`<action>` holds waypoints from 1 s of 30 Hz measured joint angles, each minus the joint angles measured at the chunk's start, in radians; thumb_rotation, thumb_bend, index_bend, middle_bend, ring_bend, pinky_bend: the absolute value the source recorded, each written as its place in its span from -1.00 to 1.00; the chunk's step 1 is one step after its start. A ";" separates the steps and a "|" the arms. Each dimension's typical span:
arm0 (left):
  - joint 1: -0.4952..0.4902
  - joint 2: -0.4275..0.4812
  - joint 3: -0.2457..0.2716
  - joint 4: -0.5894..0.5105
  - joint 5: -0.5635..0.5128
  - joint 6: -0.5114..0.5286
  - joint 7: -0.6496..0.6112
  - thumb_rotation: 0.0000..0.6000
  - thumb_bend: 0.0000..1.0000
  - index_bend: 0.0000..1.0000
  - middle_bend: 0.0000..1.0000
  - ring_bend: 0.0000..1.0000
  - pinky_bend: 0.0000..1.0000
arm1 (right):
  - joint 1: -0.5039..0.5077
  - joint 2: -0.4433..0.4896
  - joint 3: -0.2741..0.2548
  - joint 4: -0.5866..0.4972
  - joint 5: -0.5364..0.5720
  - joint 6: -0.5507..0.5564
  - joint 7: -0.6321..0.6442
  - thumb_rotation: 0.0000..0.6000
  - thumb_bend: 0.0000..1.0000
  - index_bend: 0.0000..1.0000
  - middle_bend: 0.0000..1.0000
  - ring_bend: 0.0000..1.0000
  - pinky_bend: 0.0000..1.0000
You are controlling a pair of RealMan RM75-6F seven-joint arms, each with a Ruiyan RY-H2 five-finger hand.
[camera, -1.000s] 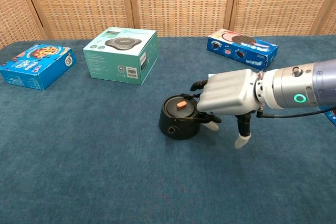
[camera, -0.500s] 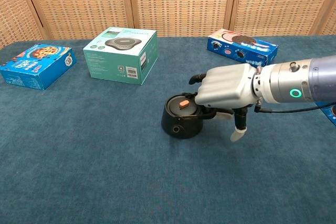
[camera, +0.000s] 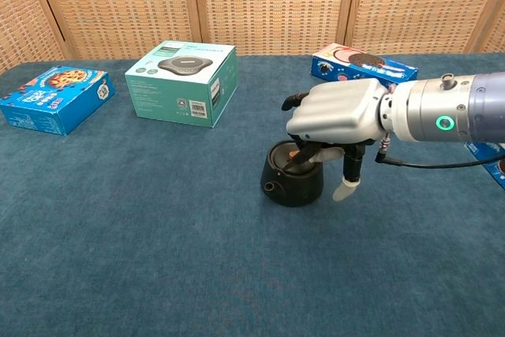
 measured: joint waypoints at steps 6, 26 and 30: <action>0.001 0.004 0.001 0.001 0.004 0.000 -0.011 1.00 -1.00 -1.00 -1.00 -1.00 -1.00 | -0.006 0.039 0.034 -0.065 0.084 0.009 0.004 0.18 -1.00 1.00 1.00 0.90 -0.67; 0.003 0.006 0.007 0.002 0.019 0.004 -0.022 1.00 -1.00 -1.00 -1.00 -1.00 -1.00 | 0.030 0.140 0.063 -0.360 0.623 0.178 -0.262 -1.00 -0.75 1.00 1.00 0.97 -0.67; 0.005 0.006 0.006 0.002 0.020 0.008 -0.023 1.00 -1.00 -1.00 -1.00 -1.00 -1.00 | 0.049 0.145 0.070 -0.404 0.660 0.205 -0.262 -0.37 0.23 1.00 1.00 0.98 -0.67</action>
